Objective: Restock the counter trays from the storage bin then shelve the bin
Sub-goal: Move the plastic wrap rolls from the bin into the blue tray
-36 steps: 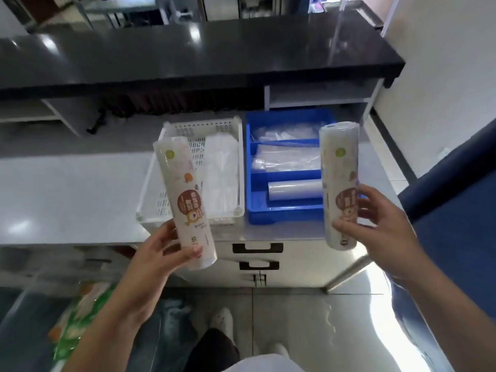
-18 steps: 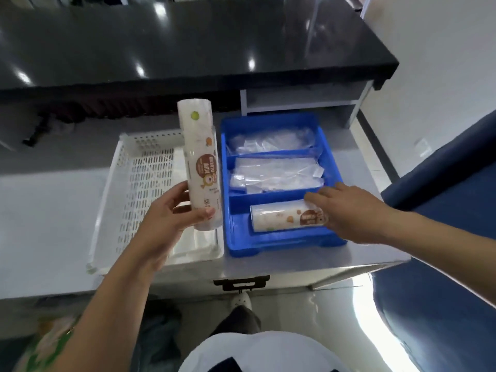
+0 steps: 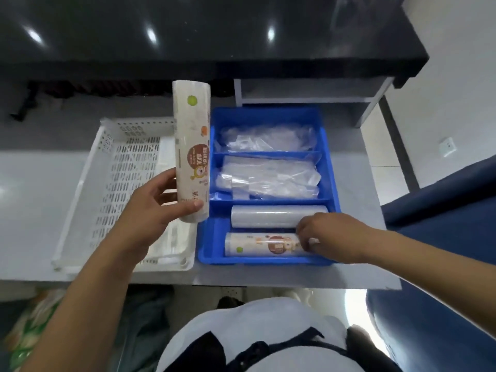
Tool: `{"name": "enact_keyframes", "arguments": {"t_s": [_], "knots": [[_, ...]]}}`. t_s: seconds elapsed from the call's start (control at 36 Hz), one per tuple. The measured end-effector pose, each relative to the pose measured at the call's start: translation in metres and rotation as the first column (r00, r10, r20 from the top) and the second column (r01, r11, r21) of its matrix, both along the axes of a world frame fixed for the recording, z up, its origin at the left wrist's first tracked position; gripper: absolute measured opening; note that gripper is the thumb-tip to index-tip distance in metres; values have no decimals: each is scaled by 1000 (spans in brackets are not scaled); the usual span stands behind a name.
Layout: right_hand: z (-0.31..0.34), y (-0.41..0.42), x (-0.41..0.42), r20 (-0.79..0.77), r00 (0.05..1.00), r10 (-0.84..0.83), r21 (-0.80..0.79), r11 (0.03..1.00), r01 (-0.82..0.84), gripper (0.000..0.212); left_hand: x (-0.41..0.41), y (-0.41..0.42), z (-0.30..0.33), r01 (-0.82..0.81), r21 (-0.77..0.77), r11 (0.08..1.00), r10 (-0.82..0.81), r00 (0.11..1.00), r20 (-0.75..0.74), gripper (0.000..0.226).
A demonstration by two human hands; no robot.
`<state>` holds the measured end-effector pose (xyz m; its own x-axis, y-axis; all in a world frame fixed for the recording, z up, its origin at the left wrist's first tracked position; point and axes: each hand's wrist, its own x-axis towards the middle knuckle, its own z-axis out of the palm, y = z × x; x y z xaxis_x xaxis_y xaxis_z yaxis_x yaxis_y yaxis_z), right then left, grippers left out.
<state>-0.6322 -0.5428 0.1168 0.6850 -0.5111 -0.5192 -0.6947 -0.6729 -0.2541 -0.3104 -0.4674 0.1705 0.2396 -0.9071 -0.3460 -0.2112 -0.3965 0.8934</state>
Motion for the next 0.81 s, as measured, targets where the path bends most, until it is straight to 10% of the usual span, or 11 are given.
{"name": "enact_keyframes", "arguments": {"t_s": [0.19, 0.36, 0.5, 0.67, 0.81], "knots": [[12, -10, -37, 269, 942, -203, 171, 972, 160, 21, -25, 11, -1, 53, -30, 998, -48, 986, 160, 65], [35, -17, -66, 650, 512, -561, 318, 813, 487, 20, -46, 6, 6, 271, 10, 962, -246, 858, 452, 69], [34, -8, -81, 703, 235, -671, 433, 666, 607, 21, -73, -6, 2, 516, 152, 843, -473, 577, 666, 73], [14, 23, -90, 580, 257, -773, 476, 578, 663, 27, -89, -19, -23, 651, 369, 664, -620, 204, 757, 67], [-2, 50, -97, 517, 264, -815, 494, 535, 685, 30, -96, -23, -37, 669, 379, 640, -605, 134, 785, 63]]}}
